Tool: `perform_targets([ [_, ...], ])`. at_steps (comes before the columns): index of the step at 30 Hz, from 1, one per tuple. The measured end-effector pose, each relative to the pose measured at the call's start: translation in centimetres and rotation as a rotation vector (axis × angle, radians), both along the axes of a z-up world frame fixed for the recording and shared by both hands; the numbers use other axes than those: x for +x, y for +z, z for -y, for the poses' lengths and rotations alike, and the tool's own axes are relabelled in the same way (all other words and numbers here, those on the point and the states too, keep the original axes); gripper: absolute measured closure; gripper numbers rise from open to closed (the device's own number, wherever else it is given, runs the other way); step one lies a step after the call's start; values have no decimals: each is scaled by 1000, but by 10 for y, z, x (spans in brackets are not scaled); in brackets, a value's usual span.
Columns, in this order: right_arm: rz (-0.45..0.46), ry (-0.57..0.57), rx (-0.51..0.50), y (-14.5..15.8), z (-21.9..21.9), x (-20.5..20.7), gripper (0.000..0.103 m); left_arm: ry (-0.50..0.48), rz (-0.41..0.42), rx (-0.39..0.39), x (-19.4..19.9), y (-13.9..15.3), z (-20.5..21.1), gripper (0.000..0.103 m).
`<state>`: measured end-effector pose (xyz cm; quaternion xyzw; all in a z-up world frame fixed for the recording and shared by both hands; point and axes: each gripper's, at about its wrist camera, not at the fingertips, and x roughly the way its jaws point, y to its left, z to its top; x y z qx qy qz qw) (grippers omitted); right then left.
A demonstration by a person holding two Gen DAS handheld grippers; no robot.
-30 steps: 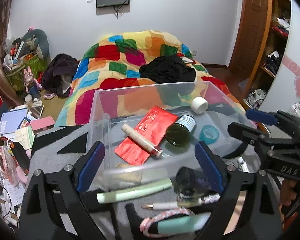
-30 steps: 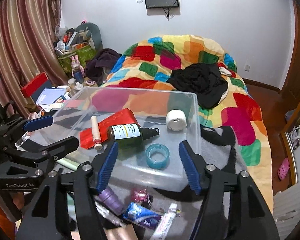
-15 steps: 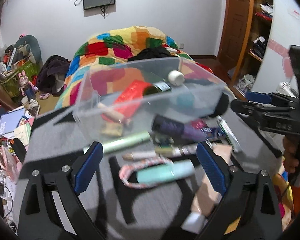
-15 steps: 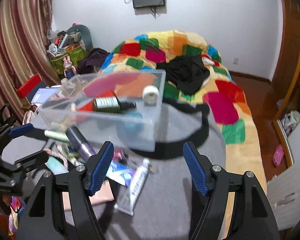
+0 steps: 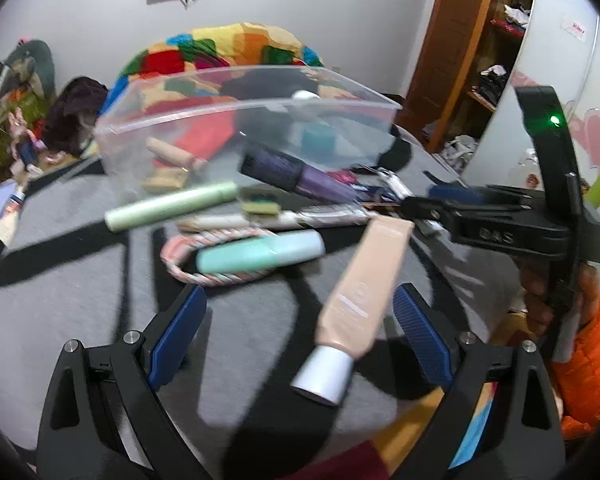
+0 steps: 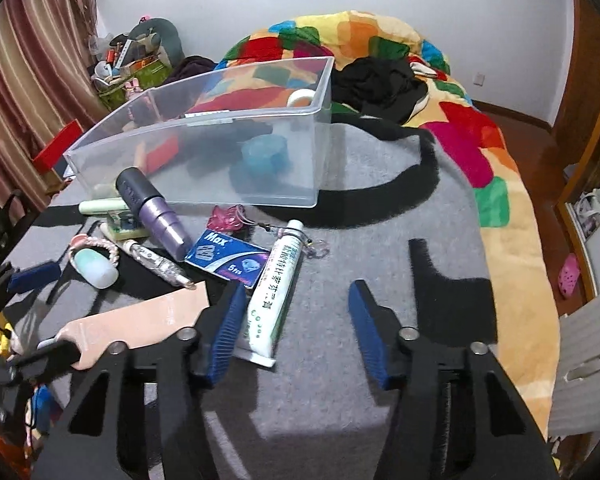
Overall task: Organize objects
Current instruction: 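Grasp the beige foundation tube with the left tool while the right grasps the toothpaste tube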
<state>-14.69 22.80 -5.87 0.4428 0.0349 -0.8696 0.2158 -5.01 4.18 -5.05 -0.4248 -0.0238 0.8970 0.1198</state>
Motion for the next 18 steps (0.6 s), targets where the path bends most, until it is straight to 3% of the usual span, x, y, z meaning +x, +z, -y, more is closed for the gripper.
perform_targets([
  [8,-46,-4,37,-1,3,3,86,-26,-46,-82,5,-13,-28,10],
  [18,-46,43,10,2,-4,22,87,-13,-94,-59,19,-9,-19,61],
])
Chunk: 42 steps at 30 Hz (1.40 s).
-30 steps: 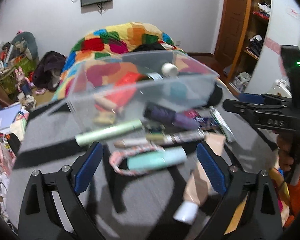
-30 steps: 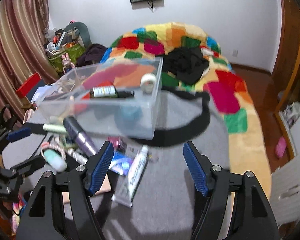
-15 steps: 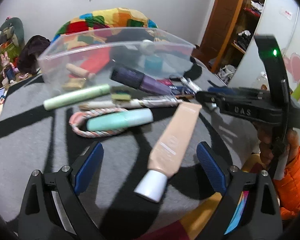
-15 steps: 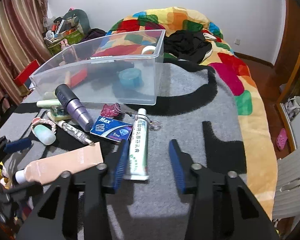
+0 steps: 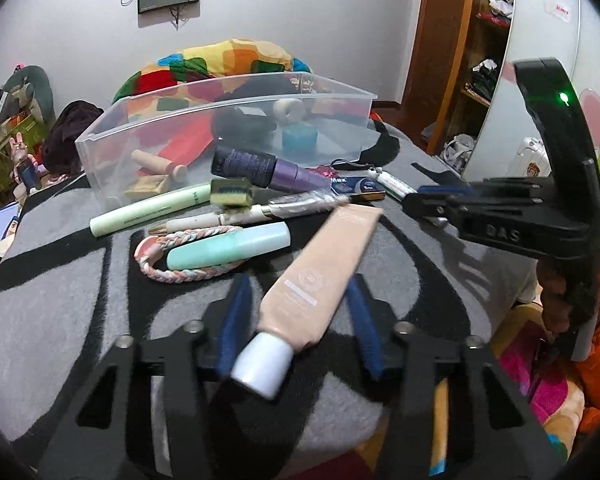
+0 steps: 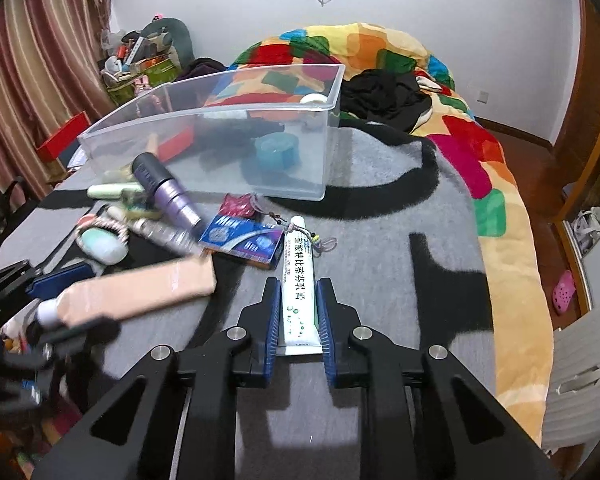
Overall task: Organize objects
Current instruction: 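Grasp the beige foundation tube with the left tool while the right grasps the toothpaste tube, then drop the foundation tube into the box with the left tool while the right drops the toothpaste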
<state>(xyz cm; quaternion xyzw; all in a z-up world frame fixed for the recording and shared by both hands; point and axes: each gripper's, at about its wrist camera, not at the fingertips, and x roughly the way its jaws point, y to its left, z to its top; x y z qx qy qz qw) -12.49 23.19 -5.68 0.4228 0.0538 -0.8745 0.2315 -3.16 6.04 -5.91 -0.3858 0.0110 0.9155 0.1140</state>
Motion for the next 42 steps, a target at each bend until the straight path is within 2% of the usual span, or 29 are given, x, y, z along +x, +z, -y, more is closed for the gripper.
perform_targets([
  [1,4,4,-5,1,-2,4,87,0,-1,5,1,1,0,69],
  [6,34,11,-59,5,-14,17,87,-3,5,43,8,6,5,83],
  [15,-8,2,-107,27,-21,28,87,-6,-23,65,16,24,7,86],
  [16,-14,5,-111,30,-20,29,87,-10,-31,66,18,27,6,89],
  [18,-25,14,-117,35,-18,31,87,-19,-42,63,21,33,5,103],
  [24,-61,32,-141,51,-12,34,87,-34,-85,66,26,52,4,103],
  [28,-77,37,-147,58,-9,37,87,-62,-23,98,22,49,6,97],
  [29,-77,37,-149,58,-9,37,87,-67,-4,90,22,46,4,93],
  [31,-78,37,-152,59,-9,37,87,-68,20,71,24,38,-2,66],
  [32,-77,37,-151,59,-9,37,87,-68,29,64,25,34,-5,57],
  [33,-77,37,-152,59,-9,36,87,-66,32,57,27,31,-8,43],
  [34,-74,37,-152,59,-9,36,87,-64,30,47,29,28,-12,40],
  [38,-58,30,-158,56,-10,34,87,-60,42,-26,30,10,-25,42],
  [42,-67,29,-171,60,-9,34,87,-60,8,-36,31,5,-25,71],
])
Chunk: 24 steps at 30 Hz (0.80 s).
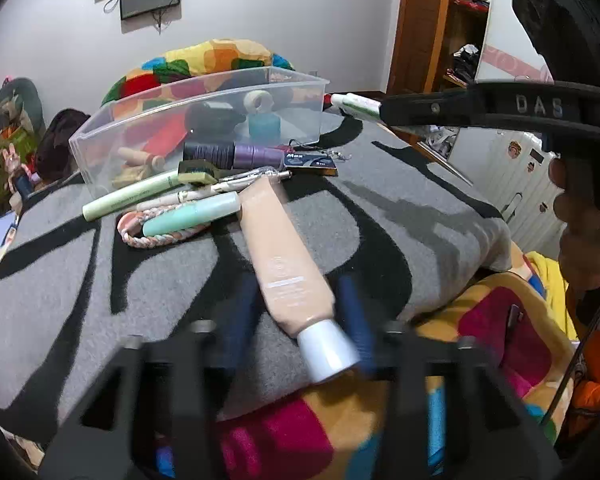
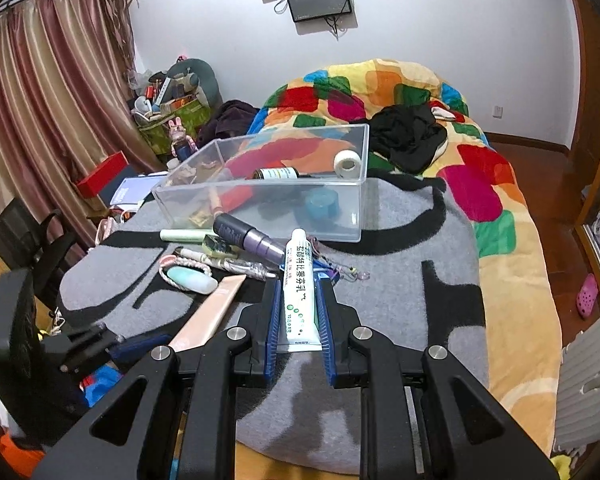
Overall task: Organize objects
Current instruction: 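Drop the foundation tube into the box with the left tool while the right drops the toothpaste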
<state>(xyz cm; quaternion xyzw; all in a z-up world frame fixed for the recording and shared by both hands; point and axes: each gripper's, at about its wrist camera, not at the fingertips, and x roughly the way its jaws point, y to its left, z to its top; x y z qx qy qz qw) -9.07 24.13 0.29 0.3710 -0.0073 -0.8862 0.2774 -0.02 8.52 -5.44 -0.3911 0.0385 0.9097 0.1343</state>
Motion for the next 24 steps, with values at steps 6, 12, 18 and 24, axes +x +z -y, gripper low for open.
perform_targets([
  [6,-35,12,-16,13,8,1,87,16,-57,15,5,15,8,71],
  [12,-70,18,-27,26,19,-4,87,43,-120,63,5,43,24,71],
  [18,-91,10,-31,35,28,-18,87,107,-150,90,-16,63,49,71],
  [24,-70,-10,-36,36,37,-46,87,143,-150,109,-51,76,71,71],
])
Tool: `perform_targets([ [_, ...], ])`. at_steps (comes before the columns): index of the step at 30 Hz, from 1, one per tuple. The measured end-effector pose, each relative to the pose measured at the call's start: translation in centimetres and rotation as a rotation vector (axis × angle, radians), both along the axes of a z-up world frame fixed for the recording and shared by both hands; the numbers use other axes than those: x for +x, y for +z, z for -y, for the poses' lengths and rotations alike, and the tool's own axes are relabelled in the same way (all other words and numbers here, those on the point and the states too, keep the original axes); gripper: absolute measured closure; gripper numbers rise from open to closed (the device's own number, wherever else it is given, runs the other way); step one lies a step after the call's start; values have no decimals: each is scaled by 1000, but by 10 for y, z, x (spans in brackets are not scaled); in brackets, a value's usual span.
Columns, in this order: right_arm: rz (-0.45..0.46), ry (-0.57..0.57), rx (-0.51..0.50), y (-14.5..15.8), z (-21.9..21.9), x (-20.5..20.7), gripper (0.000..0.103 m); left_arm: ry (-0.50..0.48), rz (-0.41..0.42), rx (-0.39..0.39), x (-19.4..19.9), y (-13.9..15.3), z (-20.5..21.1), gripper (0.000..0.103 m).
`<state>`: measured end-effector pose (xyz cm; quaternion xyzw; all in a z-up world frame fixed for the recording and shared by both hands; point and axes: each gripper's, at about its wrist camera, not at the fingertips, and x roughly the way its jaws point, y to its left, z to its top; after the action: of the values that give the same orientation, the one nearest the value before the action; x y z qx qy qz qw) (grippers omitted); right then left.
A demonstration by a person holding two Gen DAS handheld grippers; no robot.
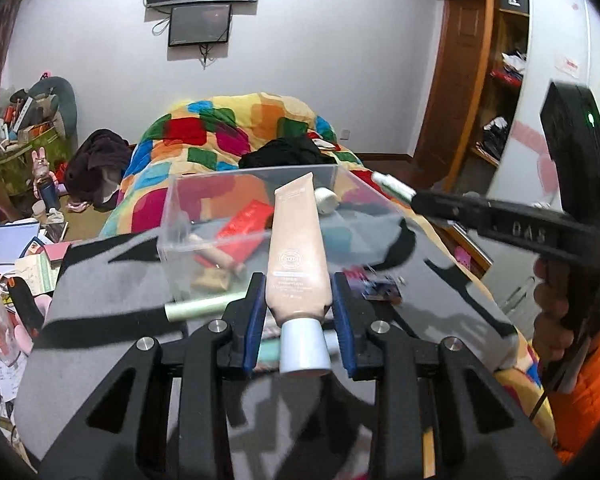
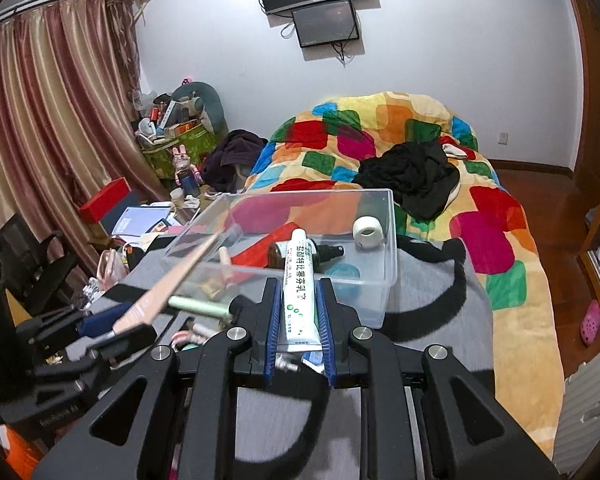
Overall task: Organize objects
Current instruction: 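Drop the foundation tube into the box with the left tool while the right drops the toothpaste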
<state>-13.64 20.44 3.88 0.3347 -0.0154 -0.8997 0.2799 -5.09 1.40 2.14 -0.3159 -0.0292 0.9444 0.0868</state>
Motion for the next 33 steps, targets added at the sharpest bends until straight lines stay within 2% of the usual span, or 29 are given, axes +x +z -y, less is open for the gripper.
perform_targets([
  [12,76,-27,94,-26,30,-57,87,27,123,43,-75,-5,27,71],
  [16,116,-34,109,-34,39,-72,87,15,156,28,-95,-7,24,71],
  [24,141,-21,141,-40,54,-81,86,6,182,22,-109,-12,21,71],
  [29,133,11,122,-33,51,-72,85,7,137,2,-94,-3,21,62],
  [33,123,28,104,-27,40,-62,84,10,93,-11,-79,7,22,48],
])
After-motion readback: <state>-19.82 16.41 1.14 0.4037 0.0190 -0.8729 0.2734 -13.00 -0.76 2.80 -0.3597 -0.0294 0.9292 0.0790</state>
